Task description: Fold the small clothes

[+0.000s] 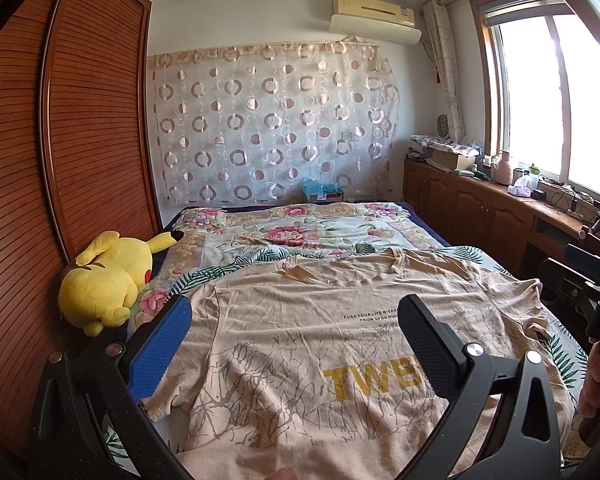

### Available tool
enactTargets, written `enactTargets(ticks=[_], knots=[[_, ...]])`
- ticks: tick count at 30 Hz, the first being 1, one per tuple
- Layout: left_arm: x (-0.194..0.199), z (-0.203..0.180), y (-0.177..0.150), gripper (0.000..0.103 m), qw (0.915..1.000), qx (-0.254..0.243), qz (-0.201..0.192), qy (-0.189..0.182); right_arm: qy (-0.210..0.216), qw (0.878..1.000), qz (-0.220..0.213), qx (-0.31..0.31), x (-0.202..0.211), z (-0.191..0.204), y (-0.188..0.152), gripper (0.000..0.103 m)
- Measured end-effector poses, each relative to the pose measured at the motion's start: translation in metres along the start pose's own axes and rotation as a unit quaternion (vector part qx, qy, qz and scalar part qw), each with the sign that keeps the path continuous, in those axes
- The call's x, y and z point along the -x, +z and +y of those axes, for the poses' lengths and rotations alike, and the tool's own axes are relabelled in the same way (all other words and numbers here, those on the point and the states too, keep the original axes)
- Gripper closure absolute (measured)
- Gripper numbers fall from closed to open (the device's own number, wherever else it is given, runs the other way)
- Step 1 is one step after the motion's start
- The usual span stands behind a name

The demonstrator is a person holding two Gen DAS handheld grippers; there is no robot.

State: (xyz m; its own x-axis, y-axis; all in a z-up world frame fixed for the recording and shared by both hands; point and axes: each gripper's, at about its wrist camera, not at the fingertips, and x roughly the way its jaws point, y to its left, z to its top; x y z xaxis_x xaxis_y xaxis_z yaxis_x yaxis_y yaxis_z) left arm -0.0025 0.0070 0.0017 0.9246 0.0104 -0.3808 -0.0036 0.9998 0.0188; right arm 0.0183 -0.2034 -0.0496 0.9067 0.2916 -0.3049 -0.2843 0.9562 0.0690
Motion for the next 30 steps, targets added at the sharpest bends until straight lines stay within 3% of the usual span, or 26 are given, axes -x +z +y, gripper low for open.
enactTargets(ticks=[8,14,30], knots=[[0.001,0.007,-0.002,0.0,1.0,0.0,0.006,-0.001,0.002,1.0,0.007,-0.001,-0.003,-0.003,-0.004,0.0],[-0.015,0.02,-0.012,0.0,0.9995,0.003,0.032,0.007,0.021,1.0,0.021,0.003,-0.011,-0.005,-0.009,0.0],[-0.048,0.068,-0.028,0.0,0.9953,0.02,0.08,0.051,0.054,0.996,0.059,0.032,-0.034,0.001,0.0,0.0]])
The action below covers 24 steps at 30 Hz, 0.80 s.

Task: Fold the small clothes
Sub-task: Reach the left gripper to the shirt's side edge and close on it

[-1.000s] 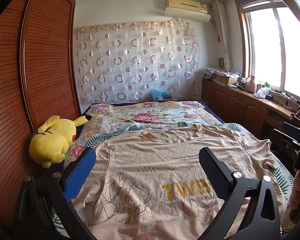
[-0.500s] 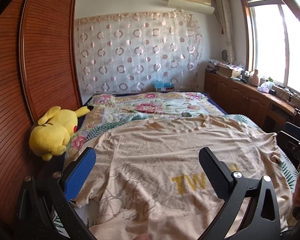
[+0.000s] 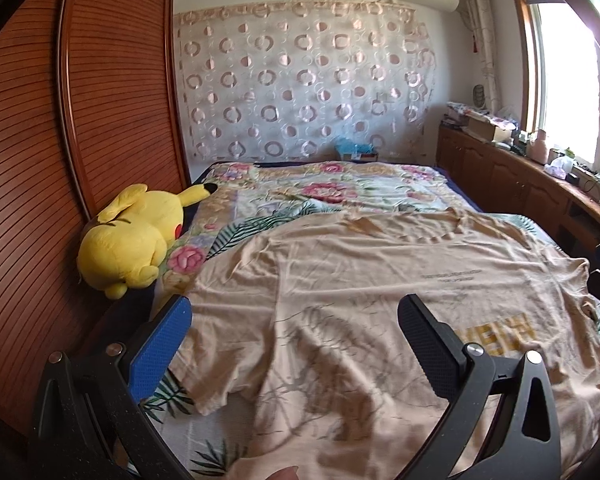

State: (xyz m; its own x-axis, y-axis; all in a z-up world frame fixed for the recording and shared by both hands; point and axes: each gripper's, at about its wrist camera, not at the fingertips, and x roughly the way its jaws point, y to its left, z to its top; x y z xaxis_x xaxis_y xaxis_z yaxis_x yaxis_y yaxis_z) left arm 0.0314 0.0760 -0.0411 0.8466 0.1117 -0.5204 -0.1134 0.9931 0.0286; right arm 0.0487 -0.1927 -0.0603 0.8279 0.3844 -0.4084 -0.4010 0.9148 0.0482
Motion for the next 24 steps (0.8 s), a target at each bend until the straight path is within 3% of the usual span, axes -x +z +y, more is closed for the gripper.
enactTargets(ticks=[7,18,24], knots=[[-0.02,0.022,-0.005,0.0,0.9995,-0.006,0.019,0.023,0.02,0.999,0.021,0.02,-0.021,0.005,0.005,0.0],[-0.054,0.057,-0.008,0.0,0.9979,-0.021,0.053,0.029,0.038,0.996,0.065,0.054,-0.039,0.009,0.006,0.0],[-0.074,0.102,-0.009,0.003,0.9971,0.001,0.076,0.003,0.041,0.993,0.08,0.072,-0.039,0.008,0.01,0.0]])
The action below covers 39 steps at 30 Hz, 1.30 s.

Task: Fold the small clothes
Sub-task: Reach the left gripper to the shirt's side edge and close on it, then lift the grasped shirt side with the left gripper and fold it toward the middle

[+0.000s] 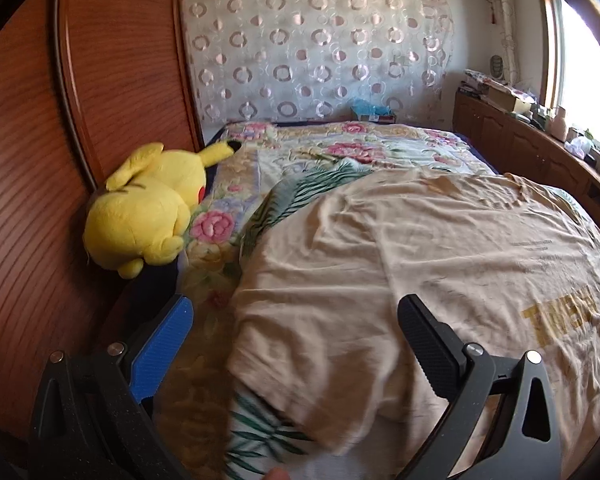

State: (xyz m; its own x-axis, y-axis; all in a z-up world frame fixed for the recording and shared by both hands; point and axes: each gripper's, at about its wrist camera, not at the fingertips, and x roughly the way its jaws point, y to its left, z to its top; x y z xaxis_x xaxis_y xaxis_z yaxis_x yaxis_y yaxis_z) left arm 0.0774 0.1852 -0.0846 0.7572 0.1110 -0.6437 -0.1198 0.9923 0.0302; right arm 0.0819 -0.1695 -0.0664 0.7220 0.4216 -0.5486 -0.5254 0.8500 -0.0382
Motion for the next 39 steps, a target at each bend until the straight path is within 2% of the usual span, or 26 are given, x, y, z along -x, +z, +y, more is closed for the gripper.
enactTargets(ticks=[2,4,7,12,14,16,17,18,20,22,25,31,35,39], knots=[[-0.006,0.01,-0.001,0.012,0.9999,0.004,0.009,-0.004,0.001,1.0,0.0,0.003,0.002,0.0,0.001,0.0],[-0.02,0.023,-0.002,0.025,0.9989,0.018,0.036,-0.026,0.002,1.0,0.0,0.005,0.002,-0.002,0.003,0.0],[-0.035,0.031,-0.007,0.037,0.9969,0.029,0.063,-0.038,0.005,1.0,0.002,0.002,0.003,-0.005,0.006,0.0],[-0.052,0.033,-0.018,0.041,0.9936,0.029,0.096,-0.051,0.02,1.0,0.008,0.004,-0.002,-0.005,0.011,0.0],[-0.054,0.035,-0.021,0.043,0.9924,0.037,0.099,-0.063,0.036,0.999,0.023,0.005,-0.009,-0.005,0.013,0.0],[-0.054,0.039,-0.022,0.057,0.9893,0.056,0.101,-0.089,0.057,0.998,0.037,0.006,-0.018,-0.003,0.015,0.001],[-0.054,0.04,-0.022,0.061,0.9886,0.059,0.101,-0.095,0.064,0.997,0.043,0.009,-0.021,-0.003,0.016,0.003],[-0.053,0.04,-0.022,0.07,0.9881,0.06,0.099,-0.101,0.067,0.997,0.048,0.011,-0.024,-0.003,0.017,0.003],[-0.049,0.036,-0.021,0.077,0.9904,0.045,0.096,-0.089,0.07,0.996,0.054,0.016,-0.028,-0.001,0.019,0.004],[-0.045,0.031,-0.019,0.096,0.9938,0.021,0.092,-0.059,0.073,0.996,0.055,0.017,-0.027,-0.001,0.02,0.004],[-0.038,0.03,-0.014,0.098,0.9951,0.005,0.083,-0.054,0.079,0.996,0.05,0.014,-0.024,-0.003,0.021,0.004],[-0.008,0.017,0.008,0.099,0.9983,-0.019,0.032,-0.045,0.072,0.997,0.039,0.005,-0.019,-0.009,0.017,0.004],[0.011,-0.012,0.032,0.099,0.9959,-0.04,0.002,-0.081,0.065,0.997,0.029,-0.002,-0.011,-0.015,0.013,0.004],[0.022,-0.054,0.053,0.099,0.9895,-0.069,-0.015,-0.126,0.052,0.998,0.022,-0.008,-0.004,-0.021,0.01,0.004]])
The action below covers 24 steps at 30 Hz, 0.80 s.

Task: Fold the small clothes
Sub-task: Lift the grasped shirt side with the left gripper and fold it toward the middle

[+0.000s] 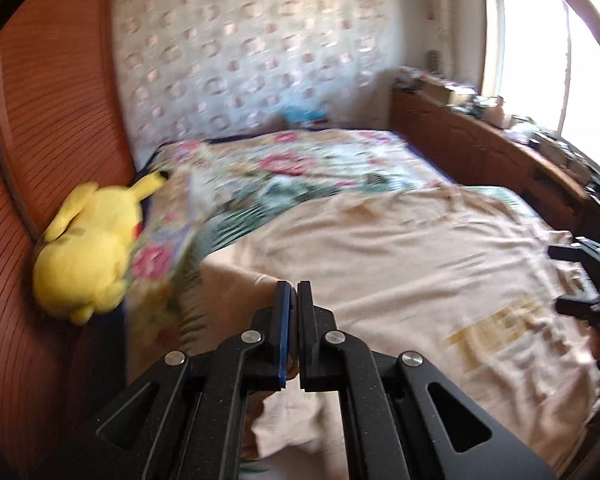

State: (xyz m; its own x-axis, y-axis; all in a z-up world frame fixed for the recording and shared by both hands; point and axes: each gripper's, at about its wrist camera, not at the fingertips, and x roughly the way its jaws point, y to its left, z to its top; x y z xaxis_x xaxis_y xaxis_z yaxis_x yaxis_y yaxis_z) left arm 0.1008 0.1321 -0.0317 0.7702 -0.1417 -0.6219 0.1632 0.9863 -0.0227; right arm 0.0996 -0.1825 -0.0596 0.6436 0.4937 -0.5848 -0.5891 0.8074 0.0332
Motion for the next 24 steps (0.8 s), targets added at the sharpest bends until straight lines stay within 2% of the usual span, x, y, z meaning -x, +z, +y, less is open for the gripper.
enactTargets(ticks=[4,8,13,15,17,19,24], knots=[[-0.005,-0.042,0.015,0.099,0.9986,-0.026,-0.002,-0.046,-0.007,1.0,-0.009,-0.013,0.004,-0.005,-0.006,0.004],[-0.01,-0.076,0.019,0.096,0.9973,-0.048,0.002,-0.055,-0.011,1.0,-0.009,-0.023,0.004,-0.003,-0.011,0.004],[-0.006,-0.071,0.014,0.063,0.9977,-0.04,-0.003,-0.055,-0.015,1.0,-0.002,-0.027,-0.003,0.002,-0.013,0.004],[0.0,-0.063,0.011,0.06,0.9983,-0.034,-0.007,-0.048,-0.01,1.0,-0.002,-0.027,-0.007,0.005,-0.01,0.01],[0.003,-0.057,0.007,0.047,0.9989,-0.029,-0.008,-0.037,-0.006,1.0,0.001,-0.024,-0.011,0.007,-0.005,0.018],[0.008,-0.044,0.0,0.022,0.9993,-0.016,-0.011,-0.031,-0.003,1.0,0.003,-0.018,-0.015,0.009,0.0,0.025],[0.012,-0.024,-0.021,0.02,1.0,0.004,-0.007,-0.002,0.008,1.0,0.008,0.022,-0.029,0.032,0.013,0.039]])
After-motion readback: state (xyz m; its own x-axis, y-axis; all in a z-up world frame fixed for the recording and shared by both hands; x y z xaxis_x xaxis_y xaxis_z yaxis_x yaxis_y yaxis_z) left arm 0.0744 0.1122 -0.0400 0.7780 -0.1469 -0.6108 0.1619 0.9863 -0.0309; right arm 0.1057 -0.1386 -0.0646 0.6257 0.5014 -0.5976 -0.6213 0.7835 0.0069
